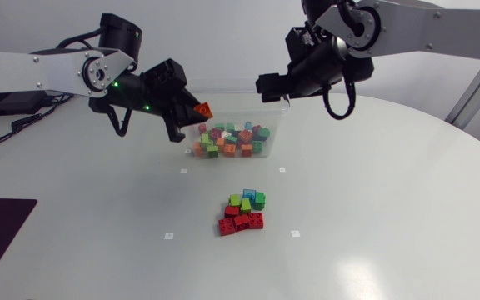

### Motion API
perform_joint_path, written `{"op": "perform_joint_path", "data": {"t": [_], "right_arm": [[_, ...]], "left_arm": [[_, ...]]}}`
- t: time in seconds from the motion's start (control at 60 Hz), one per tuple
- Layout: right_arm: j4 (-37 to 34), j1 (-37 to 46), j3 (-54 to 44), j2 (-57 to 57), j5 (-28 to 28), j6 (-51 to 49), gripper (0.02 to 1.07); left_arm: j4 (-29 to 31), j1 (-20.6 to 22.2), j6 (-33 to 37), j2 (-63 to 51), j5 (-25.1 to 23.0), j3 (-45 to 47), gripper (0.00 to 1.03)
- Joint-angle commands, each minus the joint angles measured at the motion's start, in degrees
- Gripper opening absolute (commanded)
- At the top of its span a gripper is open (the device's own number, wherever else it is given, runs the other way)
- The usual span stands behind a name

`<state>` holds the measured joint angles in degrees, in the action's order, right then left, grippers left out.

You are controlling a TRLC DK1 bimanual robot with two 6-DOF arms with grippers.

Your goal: Place the duplo bricks in the container

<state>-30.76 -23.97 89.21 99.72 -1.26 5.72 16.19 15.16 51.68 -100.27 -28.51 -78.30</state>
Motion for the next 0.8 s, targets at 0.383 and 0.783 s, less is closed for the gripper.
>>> {"op": "perform_joint_path", "data": {"t": [0.383, 0.783], "right_arm": [[5.63, -2.66, -20.65, -6.91, -0.06, -1.85, 1.00], [4.04, -6.80, -20.65, 3.55, 0.03, 0.09, 0.99]], "left_arm": [[-4.67, -0.74, -16.00, -16.27, 7.42, -22.51, 0.27], [-5.55, -1.01, -17.32, -12.41, 11.90, -18.82, 0.98]]}}
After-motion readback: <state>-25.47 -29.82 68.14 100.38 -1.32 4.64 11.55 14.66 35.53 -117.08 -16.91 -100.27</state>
